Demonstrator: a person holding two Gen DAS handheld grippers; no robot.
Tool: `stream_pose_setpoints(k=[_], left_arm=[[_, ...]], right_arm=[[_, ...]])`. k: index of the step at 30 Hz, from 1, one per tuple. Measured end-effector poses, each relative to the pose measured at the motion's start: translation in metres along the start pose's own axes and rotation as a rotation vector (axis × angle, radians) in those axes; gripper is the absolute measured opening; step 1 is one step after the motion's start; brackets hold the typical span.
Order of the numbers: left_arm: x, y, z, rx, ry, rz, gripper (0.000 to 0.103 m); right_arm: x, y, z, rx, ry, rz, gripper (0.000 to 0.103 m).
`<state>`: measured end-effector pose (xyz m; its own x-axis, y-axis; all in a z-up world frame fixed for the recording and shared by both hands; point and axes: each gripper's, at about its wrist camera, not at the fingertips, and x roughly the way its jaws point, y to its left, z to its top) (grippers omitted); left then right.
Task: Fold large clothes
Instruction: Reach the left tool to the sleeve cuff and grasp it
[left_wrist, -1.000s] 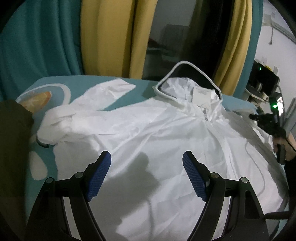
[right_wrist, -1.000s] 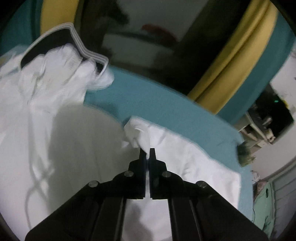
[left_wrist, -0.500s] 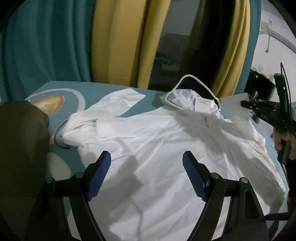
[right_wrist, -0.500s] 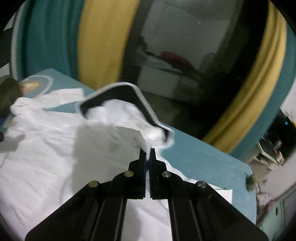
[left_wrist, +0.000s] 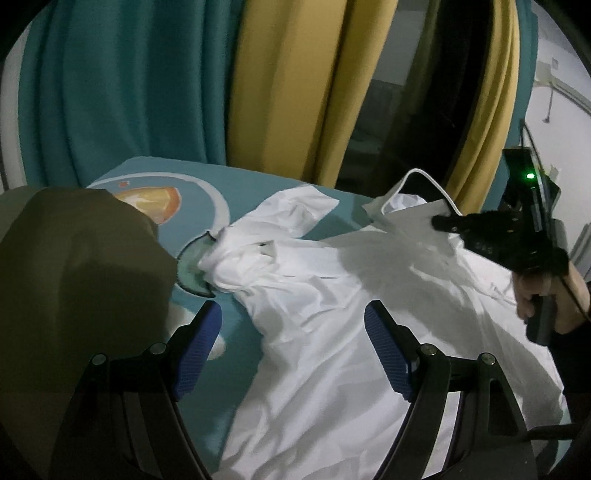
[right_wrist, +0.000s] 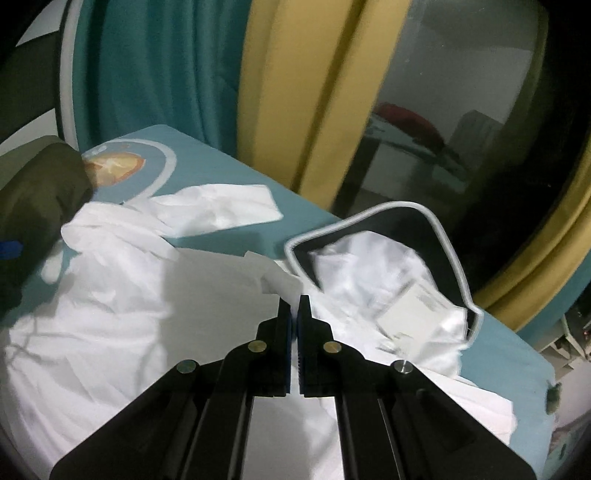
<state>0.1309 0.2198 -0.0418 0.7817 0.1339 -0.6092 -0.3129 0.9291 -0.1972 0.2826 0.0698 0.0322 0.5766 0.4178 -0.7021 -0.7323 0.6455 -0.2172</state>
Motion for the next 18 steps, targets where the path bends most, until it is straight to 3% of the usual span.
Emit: stream_pose_setpoints(k=[9, 11, 13, 14, 15, 18], left_arm=[[0.006, 0.006, 0.011, 0.037, -0.004, -0.014, 0.083], [0.009, 0.006, 0.019, 0.057, -0.002, -0.016, 0.083], [0.014, 0.006, 0.030, 0.079, 0.006, -0.018, 0.083], [0.016, 0.005, 0.035, 0.092, 0.008, -0.016, 0.083], [0.020, 0.004, 0.042, 0.110, 0.011, -0.014, 0.083], [0.035, 0.006, 0.064, 0.140, 0.032, -0.012, 0.083]], right_arm=[[0.041, 0.019, -0.008, 0.048, 0.118, 0.102, 0.005], [0.044, 0.018, -0.013, 0.067, 0.142, 0.116, 0.014], [0.040, 0.017, -0.016, 0.076, 0.144, 0.119, 0.047], [0.035, 0.016, -0.017, 0.081, 0.136, 0.126, 0.054], [0.029, 0.014, -0.019, 0.086, 0.124, 0.133, 0.058], [0.013, 0.005, -0.023, 0.082, 0.105, 0.126, 0.059]])
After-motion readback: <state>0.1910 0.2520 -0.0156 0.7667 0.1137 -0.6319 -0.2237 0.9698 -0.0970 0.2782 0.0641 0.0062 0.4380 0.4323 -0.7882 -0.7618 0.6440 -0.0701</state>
